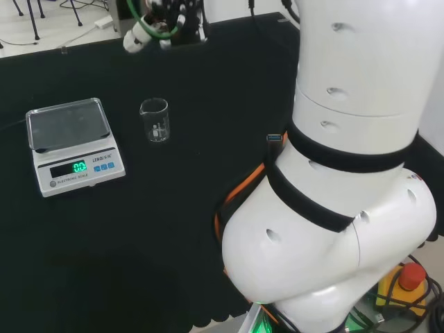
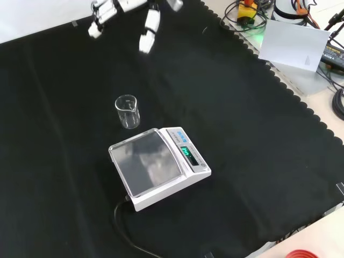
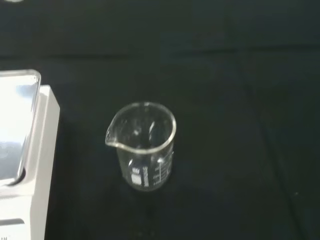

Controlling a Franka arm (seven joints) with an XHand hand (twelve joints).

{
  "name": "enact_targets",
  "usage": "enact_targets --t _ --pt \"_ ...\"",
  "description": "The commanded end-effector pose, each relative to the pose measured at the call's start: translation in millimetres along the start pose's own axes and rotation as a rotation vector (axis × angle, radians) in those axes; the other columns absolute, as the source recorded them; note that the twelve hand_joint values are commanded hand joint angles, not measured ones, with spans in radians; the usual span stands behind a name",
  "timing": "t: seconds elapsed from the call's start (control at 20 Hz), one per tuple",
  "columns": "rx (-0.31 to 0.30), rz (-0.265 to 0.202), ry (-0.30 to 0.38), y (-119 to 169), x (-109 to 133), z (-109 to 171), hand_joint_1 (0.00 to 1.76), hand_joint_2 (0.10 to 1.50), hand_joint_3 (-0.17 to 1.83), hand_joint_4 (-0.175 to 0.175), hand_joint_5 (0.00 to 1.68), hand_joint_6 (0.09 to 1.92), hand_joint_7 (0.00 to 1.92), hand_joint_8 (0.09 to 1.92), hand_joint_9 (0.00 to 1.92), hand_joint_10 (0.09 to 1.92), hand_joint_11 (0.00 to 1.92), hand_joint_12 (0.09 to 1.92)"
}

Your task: Pick up the beaker.

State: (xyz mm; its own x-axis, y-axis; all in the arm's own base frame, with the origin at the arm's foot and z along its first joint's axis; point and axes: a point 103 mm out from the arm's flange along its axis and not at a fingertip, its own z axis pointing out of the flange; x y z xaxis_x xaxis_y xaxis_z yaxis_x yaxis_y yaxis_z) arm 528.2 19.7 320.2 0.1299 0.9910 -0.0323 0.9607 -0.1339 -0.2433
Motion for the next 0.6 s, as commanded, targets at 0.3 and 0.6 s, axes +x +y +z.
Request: enact_targets --t 0.3,0.6 --pt "0.106 -0.029 -0.015 22 20 82 0.56 0.74 0.07 0.011 0.13 0.09 0.09 0.67 0.22 0.84 0.0 1.38" --pt "0.141 -0.014 -0.052 28 28 103 0.56 0.74 0.07 0.013 0.12 0.09 0.09 0.67 0.22 0.84 0.0 1.38"
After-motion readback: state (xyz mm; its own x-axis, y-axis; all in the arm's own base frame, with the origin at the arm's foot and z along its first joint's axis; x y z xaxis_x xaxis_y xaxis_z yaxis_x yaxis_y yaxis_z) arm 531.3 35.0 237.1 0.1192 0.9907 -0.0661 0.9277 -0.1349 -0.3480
